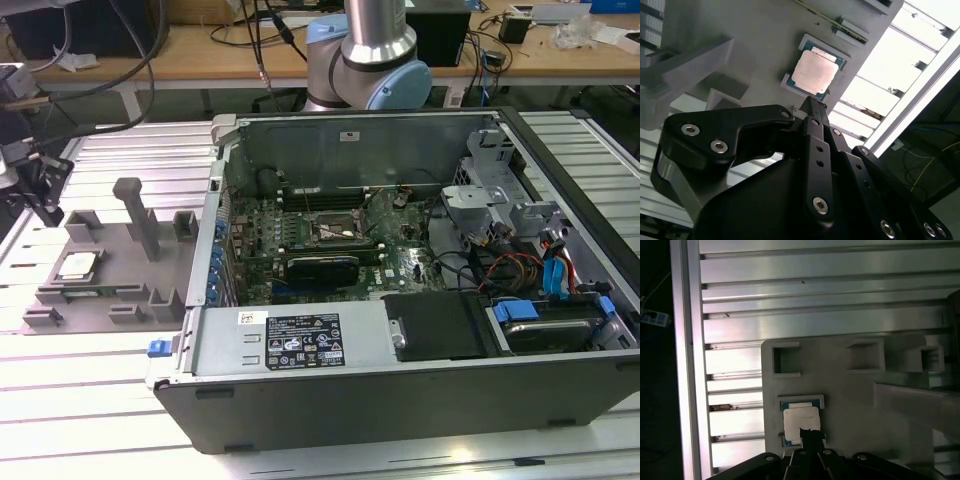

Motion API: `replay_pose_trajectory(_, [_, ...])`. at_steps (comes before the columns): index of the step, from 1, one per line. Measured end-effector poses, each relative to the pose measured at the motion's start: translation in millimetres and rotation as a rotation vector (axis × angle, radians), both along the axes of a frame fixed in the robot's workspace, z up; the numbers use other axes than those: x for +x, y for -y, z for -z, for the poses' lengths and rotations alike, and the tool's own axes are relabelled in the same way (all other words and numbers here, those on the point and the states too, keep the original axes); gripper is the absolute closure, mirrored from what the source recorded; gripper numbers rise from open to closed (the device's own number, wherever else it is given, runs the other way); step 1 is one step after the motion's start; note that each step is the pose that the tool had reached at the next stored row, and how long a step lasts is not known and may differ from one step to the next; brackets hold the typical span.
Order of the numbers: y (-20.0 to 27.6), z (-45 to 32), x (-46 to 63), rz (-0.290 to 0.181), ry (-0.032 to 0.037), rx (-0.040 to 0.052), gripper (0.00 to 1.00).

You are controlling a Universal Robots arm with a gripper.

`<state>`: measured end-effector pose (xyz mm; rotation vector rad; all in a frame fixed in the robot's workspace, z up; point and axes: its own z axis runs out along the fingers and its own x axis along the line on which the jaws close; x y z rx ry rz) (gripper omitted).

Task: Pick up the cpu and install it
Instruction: 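Pick up the cpu and move it towards the insertion slot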

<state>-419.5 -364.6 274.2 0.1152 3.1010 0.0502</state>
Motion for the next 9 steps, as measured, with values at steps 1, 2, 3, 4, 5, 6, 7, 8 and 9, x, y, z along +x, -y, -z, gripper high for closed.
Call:
replay_pose_trajectory(1, [0.0,1.6,-0.2,0.0,0.0001,0.0,0.89])
replay_pose_trajectory(2, [0.0,2.6,-0.4,0.0,0.0,0.0,0.89])
replay_pose_trajectory(3, [0.0,3.6,-0.6,0.0,0.0,0.0,0.89])
replay_pose_trajectory(4, [0.0,4.6,-0.8,0.0,0.0,0.0,0.89])
replay_pose_trajectory(5, [0.0,5.7,-1.0,0.0,0.0,0.0,0.89])
replay_pose_trajectory(6, [0.0,6.9,-1.3,0.0,0.0,0.0,0.89])
replay_pose_trajectory(7, [0.0,8.0,-1.6,0.0,0.0,0.0,0.89])
replay_pose_trajectory(8, [0.0,9.6,-2.0,0.0,0.0,0.0,0.89])
replay_pose_trajectory(9, [0.0,11.0,-2.3,0.0,-0.0001,0.0,0.89])
